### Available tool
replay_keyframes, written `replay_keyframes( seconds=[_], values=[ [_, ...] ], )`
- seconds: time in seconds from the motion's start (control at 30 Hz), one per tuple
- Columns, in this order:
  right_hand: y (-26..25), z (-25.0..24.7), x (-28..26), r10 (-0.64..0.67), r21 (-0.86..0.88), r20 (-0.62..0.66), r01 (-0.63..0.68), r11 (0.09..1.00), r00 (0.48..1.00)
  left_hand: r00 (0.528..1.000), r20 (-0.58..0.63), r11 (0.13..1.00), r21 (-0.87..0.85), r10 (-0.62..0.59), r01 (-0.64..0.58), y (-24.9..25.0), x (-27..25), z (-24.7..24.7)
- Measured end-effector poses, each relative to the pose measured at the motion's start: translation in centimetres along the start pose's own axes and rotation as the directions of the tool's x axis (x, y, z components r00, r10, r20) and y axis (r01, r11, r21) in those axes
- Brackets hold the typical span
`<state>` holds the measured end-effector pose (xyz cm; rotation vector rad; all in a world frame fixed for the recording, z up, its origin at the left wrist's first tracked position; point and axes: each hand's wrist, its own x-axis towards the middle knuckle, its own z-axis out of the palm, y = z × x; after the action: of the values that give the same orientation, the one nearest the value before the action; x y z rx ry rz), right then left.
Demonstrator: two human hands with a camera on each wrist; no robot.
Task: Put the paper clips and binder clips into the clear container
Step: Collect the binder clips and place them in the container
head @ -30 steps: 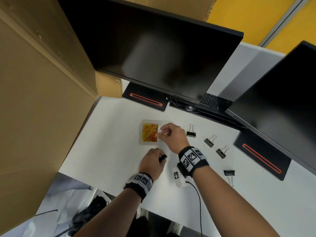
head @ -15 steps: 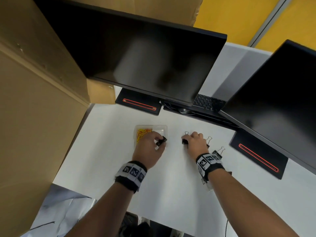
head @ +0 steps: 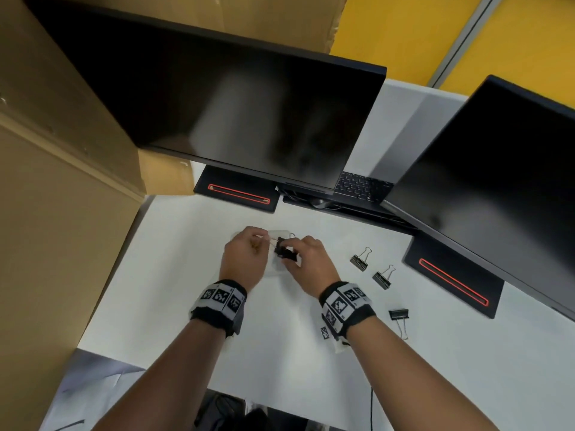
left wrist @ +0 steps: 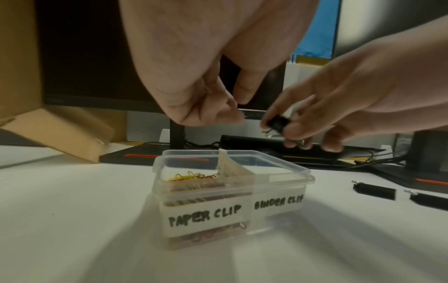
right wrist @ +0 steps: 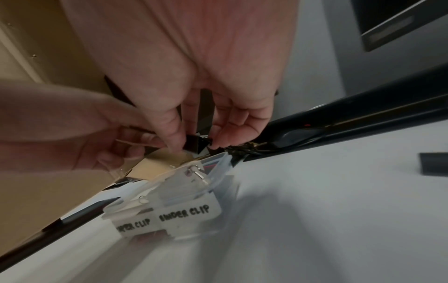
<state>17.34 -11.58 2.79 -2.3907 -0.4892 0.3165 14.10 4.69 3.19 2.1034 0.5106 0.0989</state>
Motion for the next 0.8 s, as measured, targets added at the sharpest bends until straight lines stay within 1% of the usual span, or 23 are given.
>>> replay_keyframes(
  seconds=[0.07,0.13,0.23,0.3,0.33,0.4,0.43,0.47,0.5,0.57,0.6,0.63,0.7,0.8],
  values=[
    [-0.5,0.5,0.4,0.002,0.002,0.031,-0.002,1.0,1.0,1.0,-0.004,0.999,-0.05,0.013,-0.013,0.2,-1.0,-0.3],
    [-0.1,0.6,0.0,0.018,-0.005,0.024,-0.018,1.0,1.0,0.999,0.02,0.996,-0.083,0.046,-0.044,1.0,-2.0,-0.1],
    [1.9,-0.4,-1.8,0.086,0.0,-0.019,-0.086,0.996,0.996,0.98,0.096,0.983,-0.066,0.177,-0.171,3.0,-3.1,1.4],
    [4.4,-1.9,-3.6,0.161,0.002,-0.046,-0.161,0.987,0.986,0.943,0.206,0.965,-0.023,0.262,-0.263,4.6,-3.6,3.8],
    [6.0,-2.8,-4.6,0.203,0.001,-0.073,-0.203,0.979,0.977,0.914,0.278,0.952,-0.001,0.295,-0.307,5.3,-3.7,5.3],
    [9.2,-4.7,-6.8,0.296,0.0,-0.148,-0.299,0.954,0.944,0.841,0.421,0.917,0.05,0.34,-0.396,6.5,-3.7,8.6],
    [10.8,-5.7,-8.0,0.345,-0.002,-0.192,-0.352,0.936,0.919,0.804,0.482,0.897,0.078,0.348,-0.434,7.0,-3.5,10.3],
    [12.2,-6.5,-9.2,0.398,-0.009,-0.226,-0.41,0.912,0.889,0.777,0.526,0.878,0.108,0.347,-0.466,7.3,-3.2,11.9],
    [13.3,-7.2,-10.4,0.458,-0.025,-0.238,-0.477,0.879,0.856,0.759,0.554,0.859,0.144,0.342,-0.492,7.6,-2.8,13.4],
    [14.9,-8.0,-12.2,0.563,-0.104,-0.181,-0.585,0.805,0.807,0.748,0.588,0.822,0.232,0.307,-0.52,7.9,-2.1,15.8],
    [15.4,-8.0,-12.8,0.595,-0.151,-0.136,-0.61,0.778,0.792,0.747,0.605,0.804,0.279,0.277,-0.525,7.9,-1.8,16.7],
    [15.8,-7.9,-13.2,0.609,-0.182,-0.106,-0.618,0.765,0.786,0.742,0.622,0.781,0.324,0.25,-0.534,7.7,-1.5,17.4],
    [16.4,-7.5,-13.8,0.594,-0.18,-0.1,-0.602,0.778,0.798,0.735,0.644,0.732,0.396,0.209,-0.555,7.3,-1.2,18.3],
    [17.1,-6.9,-14.3,0.507,-0.131,-0.154,-0.526,0.84,0.848,0.721,0.669,0.698,0.431,0.178,-0.572,6.5,-1.1,18.8]
  ],
)
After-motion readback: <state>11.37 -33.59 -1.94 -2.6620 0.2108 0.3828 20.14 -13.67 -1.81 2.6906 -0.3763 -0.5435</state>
